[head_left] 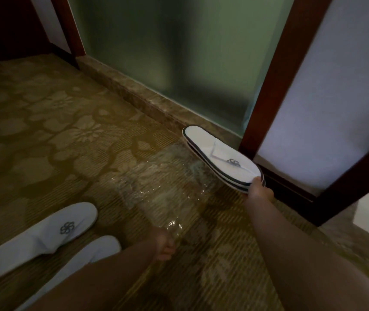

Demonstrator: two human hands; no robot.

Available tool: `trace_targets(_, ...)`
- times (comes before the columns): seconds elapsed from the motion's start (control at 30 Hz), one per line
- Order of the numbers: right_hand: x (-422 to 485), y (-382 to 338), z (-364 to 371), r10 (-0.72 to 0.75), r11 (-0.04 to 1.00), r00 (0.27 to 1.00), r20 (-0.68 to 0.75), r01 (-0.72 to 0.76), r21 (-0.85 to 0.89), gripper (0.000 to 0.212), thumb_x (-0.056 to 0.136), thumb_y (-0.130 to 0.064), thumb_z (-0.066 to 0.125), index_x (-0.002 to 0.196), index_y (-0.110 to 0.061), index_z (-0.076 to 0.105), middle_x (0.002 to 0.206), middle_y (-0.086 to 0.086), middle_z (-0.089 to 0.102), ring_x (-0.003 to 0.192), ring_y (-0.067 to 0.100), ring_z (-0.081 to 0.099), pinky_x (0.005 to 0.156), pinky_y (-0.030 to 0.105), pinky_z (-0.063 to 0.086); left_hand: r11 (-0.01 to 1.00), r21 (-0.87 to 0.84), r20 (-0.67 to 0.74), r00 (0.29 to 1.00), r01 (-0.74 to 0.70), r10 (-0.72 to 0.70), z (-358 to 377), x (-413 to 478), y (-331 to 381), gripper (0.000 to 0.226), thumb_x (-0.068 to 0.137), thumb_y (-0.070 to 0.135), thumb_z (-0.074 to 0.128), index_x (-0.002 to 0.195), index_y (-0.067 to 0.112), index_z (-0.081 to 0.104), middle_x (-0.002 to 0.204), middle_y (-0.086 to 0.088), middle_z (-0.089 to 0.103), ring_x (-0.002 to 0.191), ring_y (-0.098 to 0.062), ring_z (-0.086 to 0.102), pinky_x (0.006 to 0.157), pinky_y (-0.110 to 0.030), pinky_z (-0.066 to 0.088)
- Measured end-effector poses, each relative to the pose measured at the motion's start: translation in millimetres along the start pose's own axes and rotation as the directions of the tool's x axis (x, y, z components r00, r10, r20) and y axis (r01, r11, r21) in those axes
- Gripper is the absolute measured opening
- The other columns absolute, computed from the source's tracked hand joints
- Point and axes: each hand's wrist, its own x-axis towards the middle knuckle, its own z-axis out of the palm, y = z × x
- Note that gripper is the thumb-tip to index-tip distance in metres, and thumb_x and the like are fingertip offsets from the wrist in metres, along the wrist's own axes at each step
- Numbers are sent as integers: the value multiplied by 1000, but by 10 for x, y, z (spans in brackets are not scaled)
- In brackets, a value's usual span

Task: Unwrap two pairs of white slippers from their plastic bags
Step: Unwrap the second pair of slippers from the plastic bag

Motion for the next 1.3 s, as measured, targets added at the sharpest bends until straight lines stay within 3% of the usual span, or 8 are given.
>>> trace_targets(0.27,24,-25,4,-31,997,1000,6,31,-68,58,94,-26,52,144,-5,31,143,20,44,126,38,49,103,48,44,980,166,59,991,107,-118,-161,-34,104,55,98,42,34,128,-2,48,78,-12,57,69,-22,57,58,-28,47)
trace_targets(0.33,25,-40,4,-72,993,997,9,72,-97,54,94,-25,52,141,-4,34,141,20,46,125,37,50,104,47,43,985,152,60,994,82,-92,-240,-56,154,53,97,43,36,121,0,54,74,-11,56,65,-21,56,55,-26,44)
trace_targets(0.43,-26,-82,-3,-146,982,989,20,147,-123,47,95,-25,50,137,-6,41,139,18,48,124,35,49,101,41,41,990,83,-56,991,-116,121,-309,-81,315,38,97,34,44,73,7,55,50,-6,57,43,-17,56,45,-21,41)
trace_targets(0.63,-115,-141,25,-276,949,953,122,291,-126,40,94,-28,52,129,-7,53,129,15,57,115,31,54,87,32,41,706,123,-166,687,-697,707,-368,-256,697,32,98,16,46,66,10,50,52,-9,53,30,-3,49,38,-19,40)
trace_targets(0.83,-275,-131,162,-301,899,886,353,387,-205,37,90,-32,59,119,-8,61,109,9,58,95,22,53,84,31,42,601,184,-330,527,-777,783,-428,-329,898,24,85,22,66,71,22,46,66,2,47,59,-11,43,58,-23,41)
trace_targets(1.0,-443,-63,346,-211,844,803,557,438,-310,59,71,-53,70,113,-11,64,115,12,67,104,27,63,90,35,49,802,95,19,806,-590,591,-499,-516,914,16,88,33,60,94,18,62,93,0,65,94,-14,62,88,-24,47)
trace_targets(1.1,-551,-22,480,-186,820,774,606,462,-338,69,61,-62,70,113,-17,65,115,11,67,102,27,64,87,35,52,931,0,317,883,-364,346,-540,-702,895,24,94,37,49,100,19,64,87,15,70,67,-2,68,62,-16,54)
trace_targets(1.3,-761,-53,677,-211,851,786,582,441,-286,38,84,-51,58,108,-22,59,99,2,62,85,18,60,69,28,48,901,-161,183,885,-402,428,-589,-730,864,39,89,33,60,122,13,61,101,-2,71,87,-17,67,73,-25,56)
